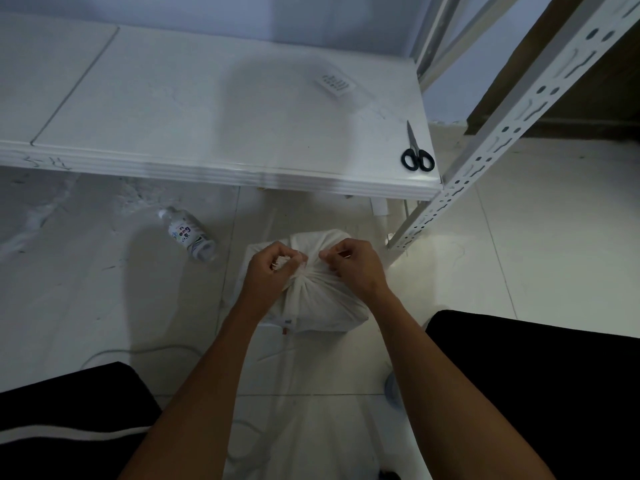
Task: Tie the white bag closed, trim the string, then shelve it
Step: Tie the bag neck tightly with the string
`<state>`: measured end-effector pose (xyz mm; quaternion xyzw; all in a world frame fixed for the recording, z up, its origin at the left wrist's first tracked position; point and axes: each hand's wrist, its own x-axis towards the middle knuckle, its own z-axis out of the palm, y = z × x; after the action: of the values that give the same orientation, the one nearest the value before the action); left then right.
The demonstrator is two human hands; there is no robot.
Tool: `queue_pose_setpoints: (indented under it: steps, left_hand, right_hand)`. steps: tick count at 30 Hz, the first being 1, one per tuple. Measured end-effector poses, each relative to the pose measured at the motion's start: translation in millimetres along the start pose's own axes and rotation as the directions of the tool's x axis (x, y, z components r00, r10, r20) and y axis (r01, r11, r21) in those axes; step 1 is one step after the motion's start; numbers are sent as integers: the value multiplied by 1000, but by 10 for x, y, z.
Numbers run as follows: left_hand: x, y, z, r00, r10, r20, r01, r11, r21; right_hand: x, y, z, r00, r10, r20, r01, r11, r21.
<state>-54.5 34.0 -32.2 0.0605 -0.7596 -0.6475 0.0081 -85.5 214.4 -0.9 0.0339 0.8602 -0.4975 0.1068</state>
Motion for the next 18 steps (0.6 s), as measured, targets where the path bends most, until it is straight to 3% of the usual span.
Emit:
queue_pose_setpoints:
  steps: [6, 12, 15, 18]
  left_hand:
    - [42, 58, 14, 997, -10, 77, 14, 998, -62]
    - [51, 63, 24, 996, -21, 87, 23, 1000, -14]
    - [58, 26, 30, 991, -55, 122, 49, 998, 48]
    - [54, -20, 45, 996, 5, 87, -20, 986, 167]
  right_hand:
    - [20, 14, 11, 1000, 2, -3, -2, 1000, -3]
    - [38, 34, 42, 999, 19, -31, -19, 1000, -6]
    - [65, 26, 43, 999, 26, -39, -25, 1000, 15]
    - [86, -11, 20, 999, -19, -42, 21, 999, 42]
